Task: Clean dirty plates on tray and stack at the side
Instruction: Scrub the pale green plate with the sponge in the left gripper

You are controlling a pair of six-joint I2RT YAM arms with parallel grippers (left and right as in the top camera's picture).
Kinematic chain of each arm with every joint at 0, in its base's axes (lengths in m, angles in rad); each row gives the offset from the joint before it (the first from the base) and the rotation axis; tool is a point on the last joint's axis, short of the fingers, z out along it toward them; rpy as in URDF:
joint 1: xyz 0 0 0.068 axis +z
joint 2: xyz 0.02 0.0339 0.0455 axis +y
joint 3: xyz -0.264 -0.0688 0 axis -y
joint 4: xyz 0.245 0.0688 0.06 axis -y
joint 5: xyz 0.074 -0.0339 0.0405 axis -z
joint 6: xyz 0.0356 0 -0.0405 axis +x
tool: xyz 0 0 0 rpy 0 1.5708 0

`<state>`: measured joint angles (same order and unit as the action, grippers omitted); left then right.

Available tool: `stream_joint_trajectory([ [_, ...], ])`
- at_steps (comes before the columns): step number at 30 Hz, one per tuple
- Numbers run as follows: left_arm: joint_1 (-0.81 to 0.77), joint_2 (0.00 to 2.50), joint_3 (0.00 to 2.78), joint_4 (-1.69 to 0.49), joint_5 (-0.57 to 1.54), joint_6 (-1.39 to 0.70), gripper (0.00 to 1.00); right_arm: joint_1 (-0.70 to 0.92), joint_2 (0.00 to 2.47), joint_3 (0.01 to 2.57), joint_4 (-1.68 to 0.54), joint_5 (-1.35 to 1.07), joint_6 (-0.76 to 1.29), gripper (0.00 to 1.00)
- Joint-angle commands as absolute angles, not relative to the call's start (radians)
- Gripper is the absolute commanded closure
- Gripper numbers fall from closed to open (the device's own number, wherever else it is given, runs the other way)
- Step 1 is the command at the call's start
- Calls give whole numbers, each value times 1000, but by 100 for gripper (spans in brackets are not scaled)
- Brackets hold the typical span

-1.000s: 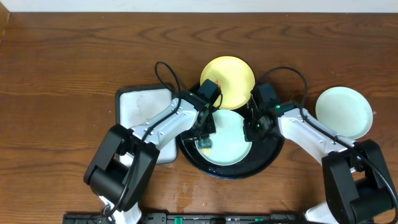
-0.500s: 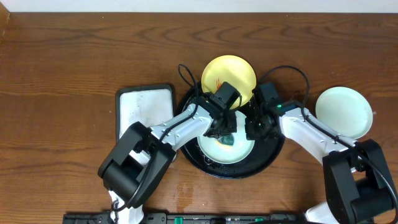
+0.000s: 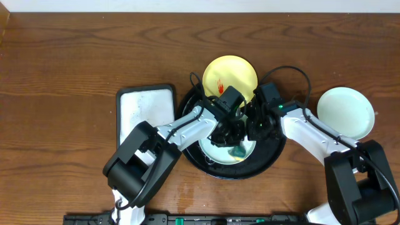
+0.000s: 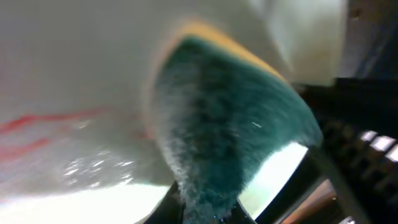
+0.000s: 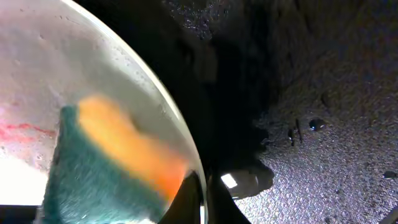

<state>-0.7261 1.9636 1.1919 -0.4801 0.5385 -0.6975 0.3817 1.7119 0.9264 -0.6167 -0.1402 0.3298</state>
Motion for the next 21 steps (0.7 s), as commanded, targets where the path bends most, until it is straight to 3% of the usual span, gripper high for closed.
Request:
stream_joint_trajectory([
  [1,-683,1991,1176,-577,412,-687,93,383,1734,919,-620,-110,336,99],
  [11,-517,1906,1182,-708,66,-699,92,383,1734,919,-620,-110,336,99],
  [21,-623,1927,1182,-583,234,-743,93,383,1734,919,-621,-110,336,99],
])
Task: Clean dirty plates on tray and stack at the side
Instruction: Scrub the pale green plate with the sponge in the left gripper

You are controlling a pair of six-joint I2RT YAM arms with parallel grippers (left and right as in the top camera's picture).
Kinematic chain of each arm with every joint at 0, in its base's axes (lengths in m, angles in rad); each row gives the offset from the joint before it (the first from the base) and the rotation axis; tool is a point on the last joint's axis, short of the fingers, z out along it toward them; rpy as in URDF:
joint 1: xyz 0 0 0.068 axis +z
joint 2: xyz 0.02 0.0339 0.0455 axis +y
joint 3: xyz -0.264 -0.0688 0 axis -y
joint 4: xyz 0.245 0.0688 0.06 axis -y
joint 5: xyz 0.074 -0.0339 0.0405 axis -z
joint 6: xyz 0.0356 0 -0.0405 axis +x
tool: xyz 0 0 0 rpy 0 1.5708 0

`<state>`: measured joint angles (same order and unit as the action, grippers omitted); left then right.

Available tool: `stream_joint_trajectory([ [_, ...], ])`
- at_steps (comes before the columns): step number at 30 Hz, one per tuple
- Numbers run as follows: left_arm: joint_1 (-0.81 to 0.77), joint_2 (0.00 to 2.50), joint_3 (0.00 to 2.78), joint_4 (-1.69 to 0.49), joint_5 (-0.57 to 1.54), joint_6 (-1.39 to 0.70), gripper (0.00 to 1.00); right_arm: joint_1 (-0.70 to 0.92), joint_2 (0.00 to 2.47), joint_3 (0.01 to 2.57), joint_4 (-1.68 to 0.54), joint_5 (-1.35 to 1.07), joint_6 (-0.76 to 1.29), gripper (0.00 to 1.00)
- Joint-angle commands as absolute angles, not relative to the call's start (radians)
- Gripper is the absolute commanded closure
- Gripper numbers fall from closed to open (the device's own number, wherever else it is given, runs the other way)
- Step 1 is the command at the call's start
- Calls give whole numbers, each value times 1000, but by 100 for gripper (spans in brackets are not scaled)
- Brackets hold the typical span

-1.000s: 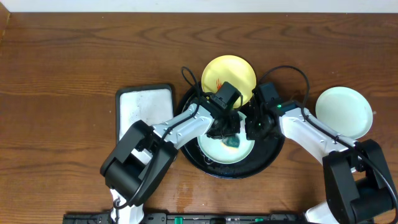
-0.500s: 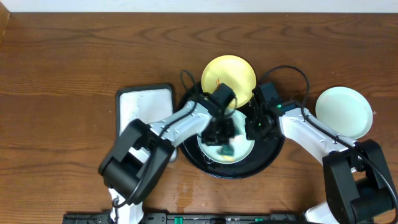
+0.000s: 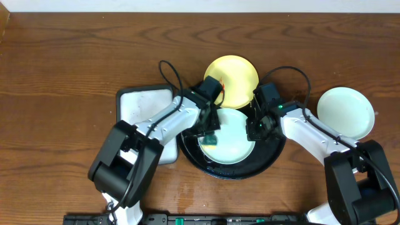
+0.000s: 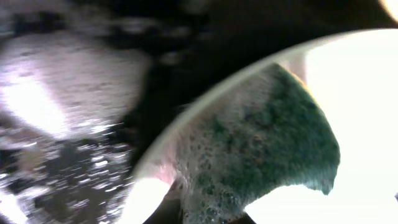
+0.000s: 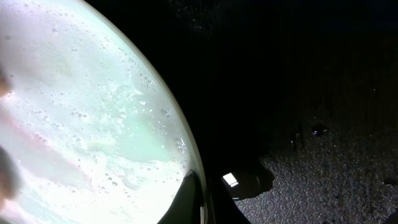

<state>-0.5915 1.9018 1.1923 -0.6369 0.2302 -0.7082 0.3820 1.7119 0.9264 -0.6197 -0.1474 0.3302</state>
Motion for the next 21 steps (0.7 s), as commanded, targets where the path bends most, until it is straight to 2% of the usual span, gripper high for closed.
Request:
stream_joint_trajectory([
  [1,-640,1937,1182,-557,275,-747,93,383,1734,919,-621,-110,336,99],
  [7,-720,1959,1182,-437,467,-757,93,383,1734,919,-621,-110,336,99],
  [14,-734,1959,1182,-421,590,-756,93,383,1734,919,-621,-110,336,99],
  [17,-717,1959,1182,-451,565,-749,93,383,1734,919,-621,-110,336,99],
  [21,-635,1945,1182,-591,325,-736,93,383,1734,919,-621,-110,336,99],
])
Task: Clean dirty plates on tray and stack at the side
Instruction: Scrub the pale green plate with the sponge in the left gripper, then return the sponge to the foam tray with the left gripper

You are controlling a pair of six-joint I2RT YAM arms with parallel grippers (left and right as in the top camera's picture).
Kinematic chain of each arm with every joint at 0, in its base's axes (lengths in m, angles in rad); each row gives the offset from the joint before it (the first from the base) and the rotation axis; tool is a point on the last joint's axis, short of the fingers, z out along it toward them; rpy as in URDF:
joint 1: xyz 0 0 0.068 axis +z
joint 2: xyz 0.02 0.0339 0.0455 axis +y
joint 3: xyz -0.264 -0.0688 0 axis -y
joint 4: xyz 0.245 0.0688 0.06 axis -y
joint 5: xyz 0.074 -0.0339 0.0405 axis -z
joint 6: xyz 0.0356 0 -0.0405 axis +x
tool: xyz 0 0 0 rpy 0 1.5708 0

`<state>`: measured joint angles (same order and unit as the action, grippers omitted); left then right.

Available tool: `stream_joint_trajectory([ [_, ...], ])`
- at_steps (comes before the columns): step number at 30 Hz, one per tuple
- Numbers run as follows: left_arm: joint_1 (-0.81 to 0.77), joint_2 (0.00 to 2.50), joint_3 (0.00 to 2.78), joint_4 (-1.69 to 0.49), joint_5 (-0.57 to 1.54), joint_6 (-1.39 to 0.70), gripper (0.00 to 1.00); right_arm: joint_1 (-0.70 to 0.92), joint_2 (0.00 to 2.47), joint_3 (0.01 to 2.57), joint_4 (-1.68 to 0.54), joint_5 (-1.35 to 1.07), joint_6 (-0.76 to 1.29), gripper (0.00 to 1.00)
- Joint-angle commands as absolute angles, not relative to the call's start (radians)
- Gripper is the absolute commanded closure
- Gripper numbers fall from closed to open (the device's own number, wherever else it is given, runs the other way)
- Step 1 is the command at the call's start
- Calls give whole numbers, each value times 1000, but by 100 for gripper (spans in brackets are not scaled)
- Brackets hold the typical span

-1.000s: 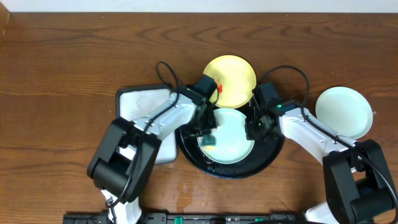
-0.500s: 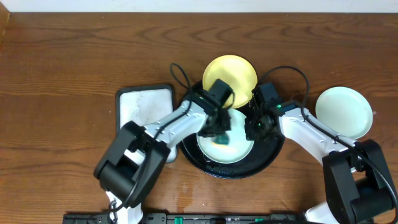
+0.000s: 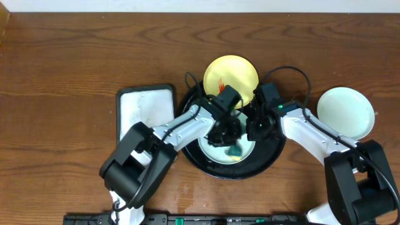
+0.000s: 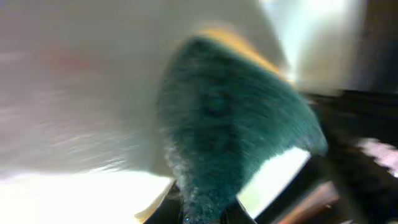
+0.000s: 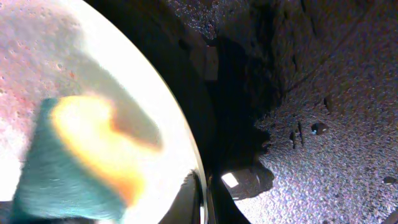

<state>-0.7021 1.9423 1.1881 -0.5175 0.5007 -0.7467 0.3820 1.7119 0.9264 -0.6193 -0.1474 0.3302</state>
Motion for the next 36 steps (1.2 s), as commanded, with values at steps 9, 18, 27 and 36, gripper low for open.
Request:
stream_joint_trajectory([
  [9,-523,1763,1277,-757,67,-620,93,383,1734,919,-620,-110,336,99],
  [18,-507,1505,1300,-866,74,-575,93,383,1734,919,-621,-110,335,99],
  [27,-429,1480,1254,-894,112,-504,92,384,1734,919,-620,-110,298,99],
  [36,-570,1697,1183,-694,280,-599,93,384,1734,919,-621,-110,298,99],
])
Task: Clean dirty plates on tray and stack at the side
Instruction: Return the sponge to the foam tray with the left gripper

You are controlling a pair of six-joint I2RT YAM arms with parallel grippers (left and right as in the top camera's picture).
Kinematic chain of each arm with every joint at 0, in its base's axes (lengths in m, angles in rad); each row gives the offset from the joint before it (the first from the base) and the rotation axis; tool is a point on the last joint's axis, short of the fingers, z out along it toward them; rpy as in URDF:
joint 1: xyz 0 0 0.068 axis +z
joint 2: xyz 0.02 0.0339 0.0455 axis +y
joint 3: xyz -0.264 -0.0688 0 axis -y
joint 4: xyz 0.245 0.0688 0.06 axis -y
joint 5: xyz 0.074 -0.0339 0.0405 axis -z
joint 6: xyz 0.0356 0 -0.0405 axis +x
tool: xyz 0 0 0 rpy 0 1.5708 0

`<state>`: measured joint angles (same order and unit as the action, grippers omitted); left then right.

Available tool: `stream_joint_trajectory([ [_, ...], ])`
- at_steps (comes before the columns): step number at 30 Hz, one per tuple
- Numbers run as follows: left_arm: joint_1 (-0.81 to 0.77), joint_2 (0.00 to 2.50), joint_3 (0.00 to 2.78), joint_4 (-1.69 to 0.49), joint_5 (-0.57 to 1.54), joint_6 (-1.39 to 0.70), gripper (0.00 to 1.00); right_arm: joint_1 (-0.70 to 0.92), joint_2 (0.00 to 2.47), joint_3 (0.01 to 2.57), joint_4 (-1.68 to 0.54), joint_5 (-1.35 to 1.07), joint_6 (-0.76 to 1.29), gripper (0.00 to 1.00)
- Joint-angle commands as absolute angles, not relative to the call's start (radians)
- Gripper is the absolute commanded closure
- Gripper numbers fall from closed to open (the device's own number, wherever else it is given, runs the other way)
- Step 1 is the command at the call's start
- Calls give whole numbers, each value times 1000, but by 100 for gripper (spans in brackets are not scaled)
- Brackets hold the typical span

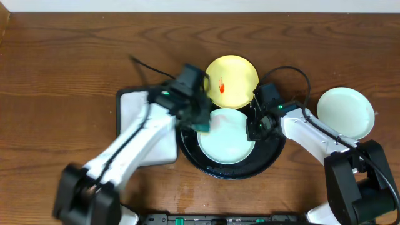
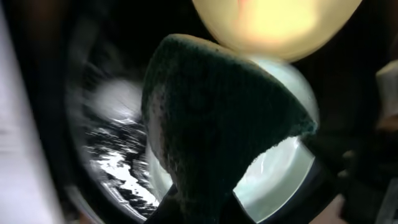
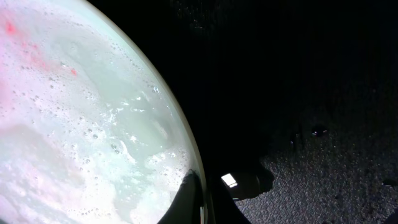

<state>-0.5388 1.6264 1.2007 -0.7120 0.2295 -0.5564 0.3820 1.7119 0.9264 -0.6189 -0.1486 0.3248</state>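
Observation:
A pale green plate [image 1: 226,135] lies on the round black tray [image 1: 272,156], its face soapy with faint red smears [image 3: 81,137]. My right gripper [image 1: 256,130] is shut on the plate's right rim [image 3: 198,186]. My left gripper [image 1: 201,120] is shut on a green and yellow sponge [image 2: 217,118], held above the plate's upper left edge. A yellow plate [image 1: 232,81] with a red stain rests at the tray's far side.
A white rectangular tray [image 1: 145,119] lies left of the black tray, partly under my left arm. One clean pale green plate [image 1: 345,112] sits on the wooden table at the right.
My left gripper has moved with the sponge from the plate's lower middle to above its upper left edge. The right gripper still grips the rim.
The sponge was pressed on the plate's lower middle, over red streaks. Then it was at the plate's left edge, then back at the lower middle. Now it hangs off the plate at the upper left; the plate is soapy with fainter red. My right gripper held the rim throughout.

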Motion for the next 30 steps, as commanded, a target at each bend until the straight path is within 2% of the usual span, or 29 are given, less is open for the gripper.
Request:
stream_joint_trajectory([
  [1,-580,1728,1183,-671,280,-608,93,383,1734,919,-621,-110,298,99],
  [7,-614,1868,1183,-568,309,-641,92,383,1734,919,-621,-110,299,99],
  [14,-675,1988,1183,-430,501,-641,92,383,1734,919,-621,-110,299,99],
  [21,-684,1971,1184,-430,678,-622,93,383,1734,919,-620,-110,299,99],
  [25,-670,1946,1184,-483,645,-598,93,383,1734,919,-620,-110,299,99],
  [30,-598,1856,1209,-649,401,-568,93,383,1734,919,-620,-110,299,99],
])
